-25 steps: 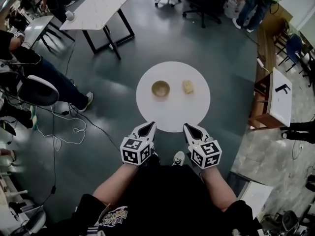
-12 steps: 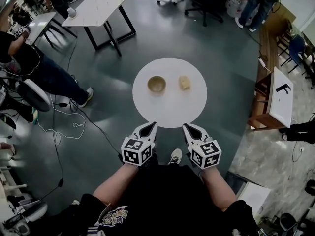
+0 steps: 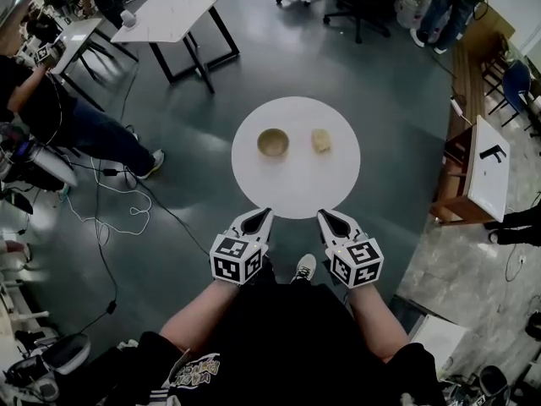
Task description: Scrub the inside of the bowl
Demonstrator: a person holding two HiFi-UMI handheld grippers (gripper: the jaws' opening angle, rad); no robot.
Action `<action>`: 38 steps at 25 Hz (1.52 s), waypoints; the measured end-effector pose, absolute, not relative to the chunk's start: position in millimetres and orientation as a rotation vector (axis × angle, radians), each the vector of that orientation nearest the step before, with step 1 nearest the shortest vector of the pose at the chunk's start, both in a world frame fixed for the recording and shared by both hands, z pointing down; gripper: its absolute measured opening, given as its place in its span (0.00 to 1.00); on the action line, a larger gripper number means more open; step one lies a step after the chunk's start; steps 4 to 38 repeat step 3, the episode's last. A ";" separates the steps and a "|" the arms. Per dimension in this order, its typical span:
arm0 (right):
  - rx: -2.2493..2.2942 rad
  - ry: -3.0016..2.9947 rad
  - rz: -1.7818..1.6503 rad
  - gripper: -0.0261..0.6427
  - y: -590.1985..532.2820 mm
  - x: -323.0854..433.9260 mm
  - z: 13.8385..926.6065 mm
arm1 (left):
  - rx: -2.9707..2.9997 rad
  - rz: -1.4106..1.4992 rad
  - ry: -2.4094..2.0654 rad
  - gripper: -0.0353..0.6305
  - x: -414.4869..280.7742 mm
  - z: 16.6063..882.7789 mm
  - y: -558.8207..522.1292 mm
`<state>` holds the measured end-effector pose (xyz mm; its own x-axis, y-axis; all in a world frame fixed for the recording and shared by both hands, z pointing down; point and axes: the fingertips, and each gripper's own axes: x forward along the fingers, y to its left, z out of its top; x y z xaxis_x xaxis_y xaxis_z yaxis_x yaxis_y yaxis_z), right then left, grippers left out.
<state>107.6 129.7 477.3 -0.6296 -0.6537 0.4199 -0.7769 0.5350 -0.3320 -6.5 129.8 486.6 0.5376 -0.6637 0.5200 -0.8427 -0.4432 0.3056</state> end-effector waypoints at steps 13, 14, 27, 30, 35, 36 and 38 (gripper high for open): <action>1.200 -2.534 0.726 0.07 124.9 106.6 480.6 | 2.245 0.442 -1.220 0.06 -7.4 489.0 126.1; 1.200 -2.534 0.726 0.07 124.9 106.6 480.6 | 2.245 0.442 -1.220 0.06 -7.4 489.0 126.1; 1.200 -2.534 0.726 0.07 124.9 106.6 480.6 | 2.245 0.442 -1.220 0.06 -7.4 489.0 126.1; 1.200 -2.534 0.726 0.07 124.9 106.6 480.6 | 2.245 0.442 -1.220 0.06 -7.4 489.0 126.1; 1.200 -2.534 0.726 0.07 124.9 106.6 480.6 | 2.245 0.442 -1.220 0.06 -7.4 489.0 126.1; 1.200 -2.534 0.726 0.07 124.9 106.6 480.6 | 2.245 0.442 -1.220 0.06 -7.4 489.0 126.1; 1.200 -2.534 0.726 0.07 124.9 106.6 480.6 | 2.245 0.442 -1.220 0.06 -7.4 489.0 126.1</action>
